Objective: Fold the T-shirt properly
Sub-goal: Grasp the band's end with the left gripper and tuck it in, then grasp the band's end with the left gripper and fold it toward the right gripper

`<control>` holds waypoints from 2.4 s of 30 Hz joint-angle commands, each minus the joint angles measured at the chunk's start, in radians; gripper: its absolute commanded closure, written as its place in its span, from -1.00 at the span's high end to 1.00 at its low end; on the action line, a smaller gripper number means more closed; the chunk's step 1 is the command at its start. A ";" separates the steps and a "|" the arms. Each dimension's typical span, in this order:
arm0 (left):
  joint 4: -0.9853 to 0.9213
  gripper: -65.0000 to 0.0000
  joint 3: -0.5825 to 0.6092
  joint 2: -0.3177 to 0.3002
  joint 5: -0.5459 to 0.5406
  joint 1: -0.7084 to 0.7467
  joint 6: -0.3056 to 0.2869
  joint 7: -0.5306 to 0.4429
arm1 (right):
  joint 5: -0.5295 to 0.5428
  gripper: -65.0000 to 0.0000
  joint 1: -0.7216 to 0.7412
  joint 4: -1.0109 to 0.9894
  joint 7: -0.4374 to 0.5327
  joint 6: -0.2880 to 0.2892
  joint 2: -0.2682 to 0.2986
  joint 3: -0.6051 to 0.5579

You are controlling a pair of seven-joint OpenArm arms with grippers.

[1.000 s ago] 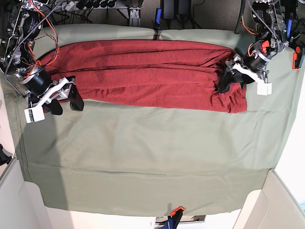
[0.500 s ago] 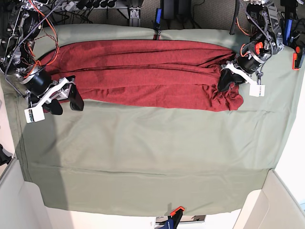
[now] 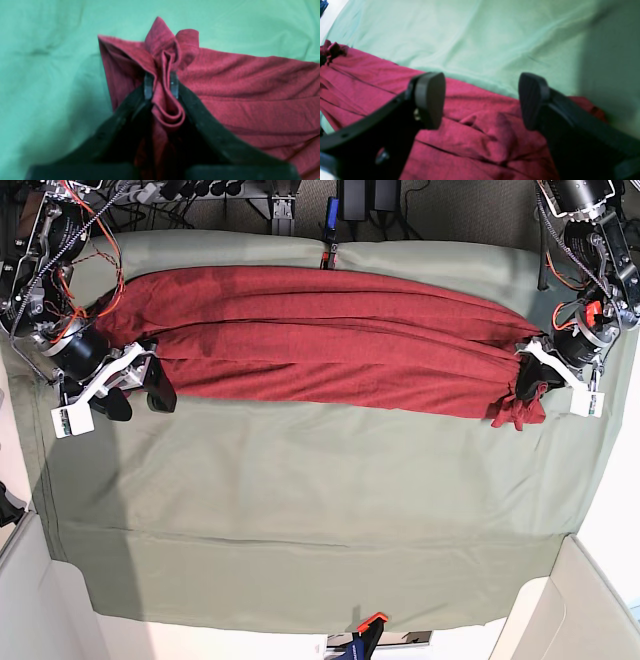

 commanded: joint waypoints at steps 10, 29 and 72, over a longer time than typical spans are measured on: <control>0.072 -1.00 -0.005 -0.048 -0.157 -0.003 -0.005 0.066 | 0.022 0.38 0.010 0.018 0.025 0.004 0.005 0.002; 0.494 -1.00 0.576 0.135 0.080 0.113 -0.005 -0.014 | 0.013 0.38 0.011 0.018 0.027 0.004 0.006 0.002; 0.448 0.18 0.608 0.219 -0.035 0.062 -0.005 0.003 | 0.088 0.38 -0.098 -0.212 -0.028 -0.025 0.161 -0.026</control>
